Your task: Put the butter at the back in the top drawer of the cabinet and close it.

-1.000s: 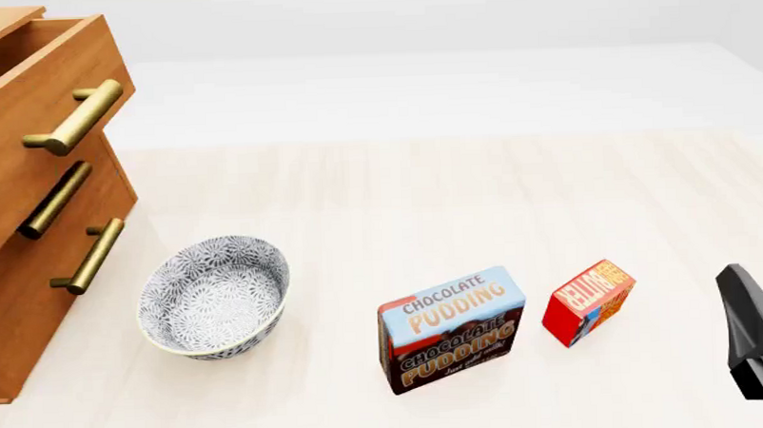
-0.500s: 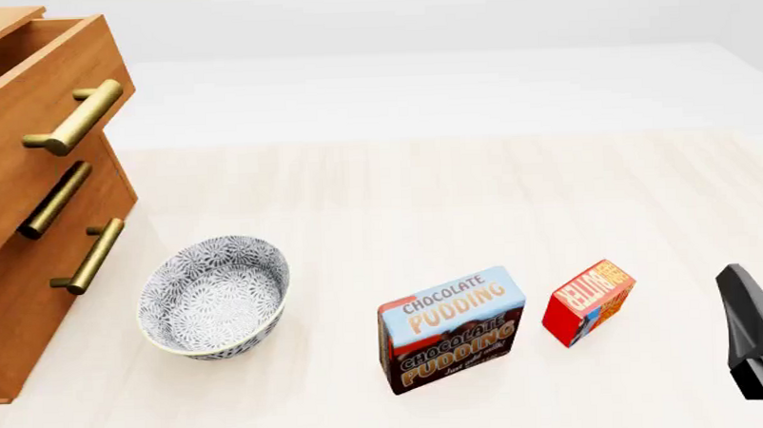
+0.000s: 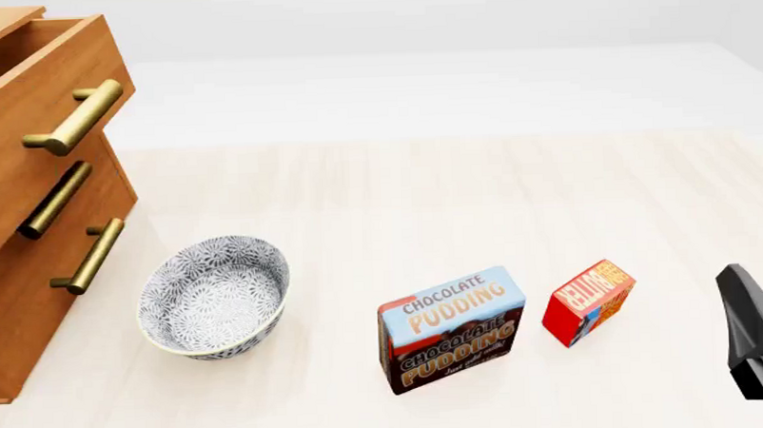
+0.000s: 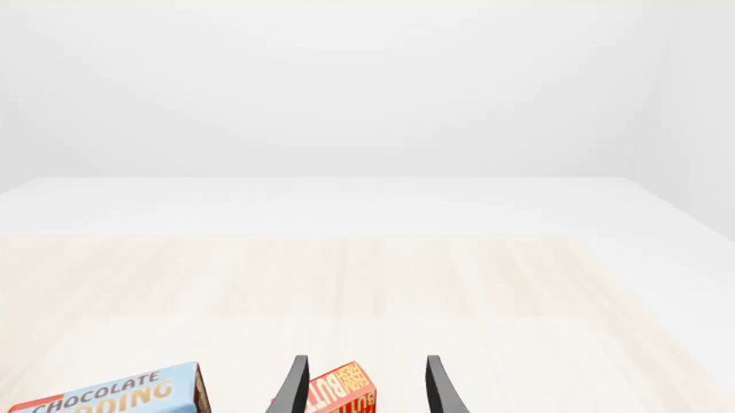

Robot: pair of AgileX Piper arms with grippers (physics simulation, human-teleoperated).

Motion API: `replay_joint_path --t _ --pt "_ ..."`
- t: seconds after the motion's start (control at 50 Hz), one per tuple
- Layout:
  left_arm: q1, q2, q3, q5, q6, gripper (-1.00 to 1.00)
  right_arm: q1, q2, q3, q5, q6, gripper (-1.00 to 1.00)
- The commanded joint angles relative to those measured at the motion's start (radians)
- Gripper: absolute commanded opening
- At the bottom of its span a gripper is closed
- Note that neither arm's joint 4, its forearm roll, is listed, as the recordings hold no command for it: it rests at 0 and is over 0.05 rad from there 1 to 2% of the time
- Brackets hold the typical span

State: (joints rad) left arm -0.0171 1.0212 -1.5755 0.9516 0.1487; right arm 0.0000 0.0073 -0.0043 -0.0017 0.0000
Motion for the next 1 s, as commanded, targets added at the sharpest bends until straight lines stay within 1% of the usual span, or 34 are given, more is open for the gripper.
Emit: replay_joint_path --t 0.02,0.06,0.12,0.16,0.66,1.0 --pt "0.012 0.01 -0.001 0.006 -0.025 1.0 0.0 0.0 0.0 0.0 0.0 1.0" --pt "0.008 0.018 -0.002 0.009 -0.036 1.0 0.0 0.0 0.0 0.0 0.0 1.0" --pt "0.019 0.012 -0.001 0.007 -0.03 1.0 0.0 0.0 0.0 0.0 0.0 1.0" --pt "0.013 0.019 0.0 0.009 -0.043 1.0 0.0 0.0 0.0 0.0 0.0 1.0" --pt "0.027 0.037 0.007 -0.002 -0.064 1.0 0.0 0.0 0.0 0.0 0.0 1.0" --pt "0.045 0.05 0.05 -0.033 -0.081 1.0 0.0 0.0 0.0 0.0 0.0 1.0"
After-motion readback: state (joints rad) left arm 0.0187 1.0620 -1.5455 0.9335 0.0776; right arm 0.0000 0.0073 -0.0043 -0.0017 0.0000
